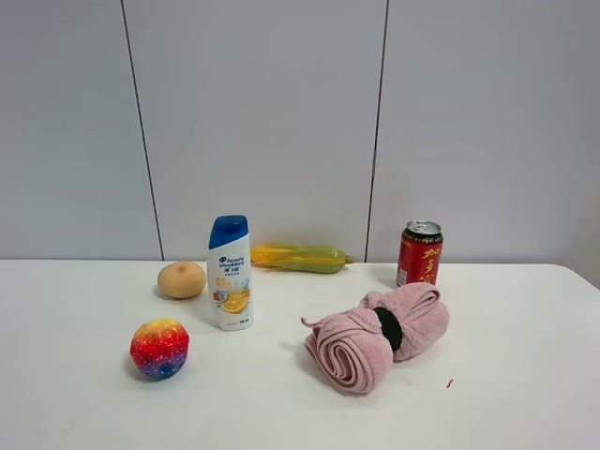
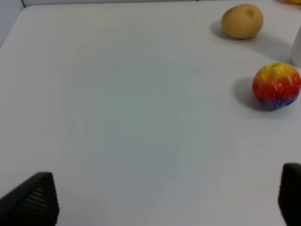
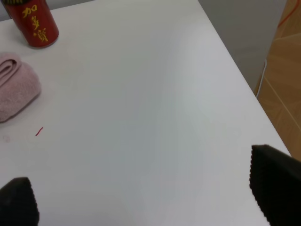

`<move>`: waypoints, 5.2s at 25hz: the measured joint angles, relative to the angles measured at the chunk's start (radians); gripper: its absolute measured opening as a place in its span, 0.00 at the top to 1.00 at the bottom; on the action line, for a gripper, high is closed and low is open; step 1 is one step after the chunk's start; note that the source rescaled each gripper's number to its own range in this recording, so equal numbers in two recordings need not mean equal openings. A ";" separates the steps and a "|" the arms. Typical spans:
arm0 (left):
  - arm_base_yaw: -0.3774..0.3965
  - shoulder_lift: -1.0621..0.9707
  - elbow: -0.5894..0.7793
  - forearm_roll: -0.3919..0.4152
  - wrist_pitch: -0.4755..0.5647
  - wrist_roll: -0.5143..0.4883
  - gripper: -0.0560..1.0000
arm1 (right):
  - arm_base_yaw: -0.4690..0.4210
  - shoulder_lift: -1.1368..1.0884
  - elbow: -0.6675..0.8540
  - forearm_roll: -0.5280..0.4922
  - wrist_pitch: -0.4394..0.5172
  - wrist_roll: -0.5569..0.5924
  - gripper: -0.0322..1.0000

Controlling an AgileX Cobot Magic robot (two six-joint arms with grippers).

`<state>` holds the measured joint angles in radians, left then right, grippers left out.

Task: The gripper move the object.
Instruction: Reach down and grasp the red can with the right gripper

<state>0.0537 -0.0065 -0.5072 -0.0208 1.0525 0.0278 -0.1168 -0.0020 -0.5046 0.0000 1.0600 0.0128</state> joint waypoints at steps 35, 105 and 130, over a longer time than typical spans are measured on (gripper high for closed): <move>0.000 0.000 0.000 0.004 0.000 0.000 0.00 | 0.000 0.000 0.000 0.000 0.000 -0.001 0.00; 0.000 0.000 0.000 0.004 0.000 -0.001 0.00 | 0.139 1.305 -0.271 0.049 -1.044 -0.126 0.00; 0.000 0.000 0.000 0.004 0.000 -0.001 0.00 | 0.233 1.800 -0.272 -0.029 -1.662 -0.026 0.00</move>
<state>0.0537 -0.0065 -0.5072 -0.0173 1.0525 0.0271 0.1161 1.7983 -0.7767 -0.0290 -0.6020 -0.0136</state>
